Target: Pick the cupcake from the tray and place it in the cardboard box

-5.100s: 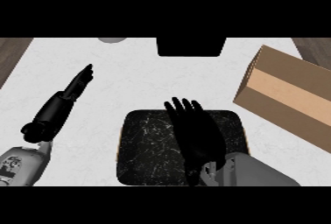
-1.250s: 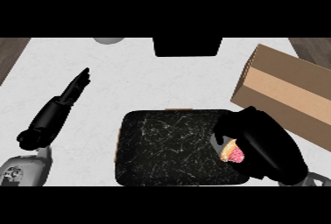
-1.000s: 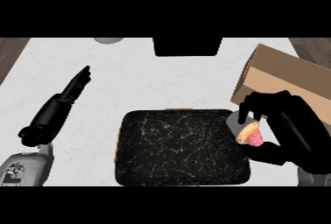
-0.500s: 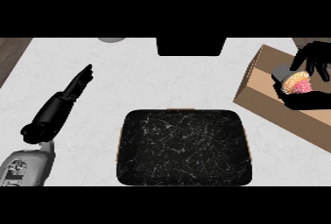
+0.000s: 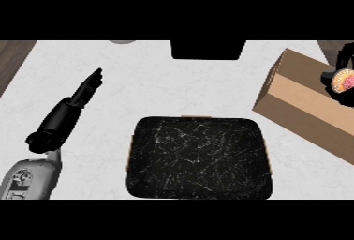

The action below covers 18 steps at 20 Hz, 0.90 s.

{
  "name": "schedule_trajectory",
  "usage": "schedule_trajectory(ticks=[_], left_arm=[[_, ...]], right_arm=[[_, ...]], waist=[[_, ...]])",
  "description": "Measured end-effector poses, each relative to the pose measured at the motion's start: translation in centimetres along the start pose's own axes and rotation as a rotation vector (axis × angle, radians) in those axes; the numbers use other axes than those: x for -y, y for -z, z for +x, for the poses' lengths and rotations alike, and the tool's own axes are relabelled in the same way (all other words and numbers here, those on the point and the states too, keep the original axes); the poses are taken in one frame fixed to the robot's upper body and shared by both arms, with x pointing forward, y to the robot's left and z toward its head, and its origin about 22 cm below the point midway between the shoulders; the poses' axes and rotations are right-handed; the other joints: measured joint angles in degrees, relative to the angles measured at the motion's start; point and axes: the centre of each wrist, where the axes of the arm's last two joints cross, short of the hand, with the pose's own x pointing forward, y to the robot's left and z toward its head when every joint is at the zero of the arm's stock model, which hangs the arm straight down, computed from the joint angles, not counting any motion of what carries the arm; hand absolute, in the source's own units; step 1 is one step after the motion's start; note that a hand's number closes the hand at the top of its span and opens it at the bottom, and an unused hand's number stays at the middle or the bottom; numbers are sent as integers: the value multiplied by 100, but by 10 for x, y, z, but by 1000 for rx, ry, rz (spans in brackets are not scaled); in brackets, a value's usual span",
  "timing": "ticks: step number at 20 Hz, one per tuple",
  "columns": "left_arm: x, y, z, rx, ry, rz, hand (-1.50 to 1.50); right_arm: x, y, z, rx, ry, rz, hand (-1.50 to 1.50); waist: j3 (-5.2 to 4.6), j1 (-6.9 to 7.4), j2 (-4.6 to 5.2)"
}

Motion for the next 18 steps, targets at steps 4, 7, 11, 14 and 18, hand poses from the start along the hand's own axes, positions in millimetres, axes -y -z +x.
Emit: schedule_trajectory(ticks=[4, 7, 11, 14, 18], left_arm=[[0, 2, 0, 1, 6, -6, 0], [1, 2, -2, 1, 6, -8, 0], [1, 5, 2, 5, 6, -4, 0], [2, 5, 0, 7, 4, -9, 0], [5, 5, -3, 5, 2, -5, 0]], right_arm=[[3, 7, -32, -21, -30, 129, 150], [-1, 9, -52, -52, -67, 225, 150], [-11, 14, -68, -45, -72, 351, -150], [-13, 15, -77, 23, -27, 395, -150], [-6, 18, -84, 139, 125, 326, -150]], waist=[[2, 5, 2], [5, 26, 10], [5, 26, 7], [7, 25, 7], [9, -10, 0]])
